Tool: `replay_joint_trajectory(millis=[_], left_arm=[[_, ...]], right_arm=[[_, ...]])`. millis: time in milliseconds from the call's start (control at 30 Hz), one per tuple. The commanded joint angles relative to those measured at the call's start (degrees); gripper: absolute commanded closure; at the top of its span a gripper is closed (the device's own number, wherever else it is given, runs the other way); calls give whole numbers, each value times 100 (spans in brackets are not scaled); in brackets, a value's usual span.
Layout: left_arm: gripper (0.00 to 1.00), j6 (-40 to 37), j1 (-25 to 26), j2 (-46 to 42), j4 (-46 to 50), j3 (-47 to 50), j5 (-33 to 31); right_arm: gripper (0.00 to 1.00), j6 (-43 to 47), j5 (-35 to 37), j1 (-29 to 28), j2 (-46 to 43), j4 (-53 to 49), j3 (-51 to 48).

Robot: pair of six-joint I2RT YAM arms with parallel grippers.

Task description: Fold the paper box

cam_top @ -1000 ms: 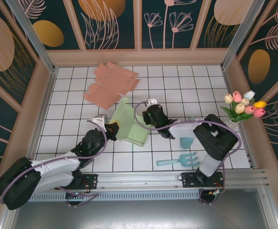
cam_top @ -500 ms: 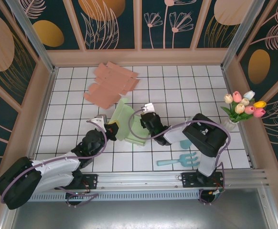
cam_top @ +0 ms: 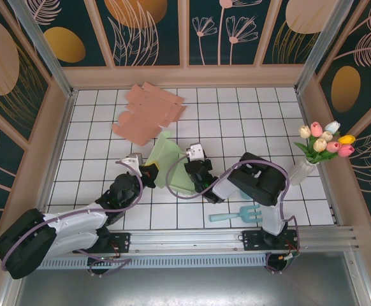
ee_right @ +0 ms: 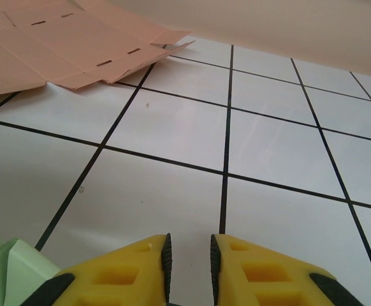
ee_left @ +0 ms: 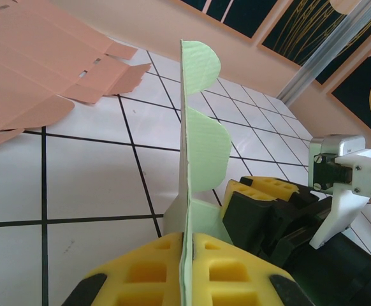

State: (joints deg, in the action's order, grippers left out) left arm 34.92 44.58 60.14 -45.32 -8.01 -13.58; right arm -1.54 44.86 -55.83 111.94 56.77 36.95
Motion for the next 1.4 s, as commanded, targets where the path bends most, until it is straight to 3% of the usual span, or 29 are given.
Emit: replay_joint_trajectory(millis=[0, 300, 633, 767, 933, 1000, 1133, 1233, 1367], left_arm=[[100, 39, 0, 103, -89, 76, -19], [100, 12, 5, 166, -93, 54, -4], [100, -317, 0, 112, 170, 9, -116], [100, -371, 6, 104, 221, -8, -117], [100, -424, 2, 129, 276, -42, -142], [100, -467, 4, 162, 300, -71, -155], [100, -533, 4, 191, 194, -38, -58], [100, -648, 1, 178, 120, -33, 139], [100, -842, 2, 25, 138, -43, 338]], right_arm=[[75, 320, -608, -163, 546, -1231, -258], [73, 252, -775, -149, 249, -1423, -230], [60, 142, -2438, 301, -1101, -3238, 418], [58, 214, -2764, 540, -1636, -4066, 733], [53, 963, -3775, 988, -2205, -5404, 1363], [52, 1311, -3981, 1245, -2222, -6065, 1762], [52, 1962, -5467, 2001, -1928, -7519, 2584], [52, 2443, -5878, 2257, -1577, -8360, 3007], [53, 2446, -6382, 2418, -1115, -9174, 3670]])
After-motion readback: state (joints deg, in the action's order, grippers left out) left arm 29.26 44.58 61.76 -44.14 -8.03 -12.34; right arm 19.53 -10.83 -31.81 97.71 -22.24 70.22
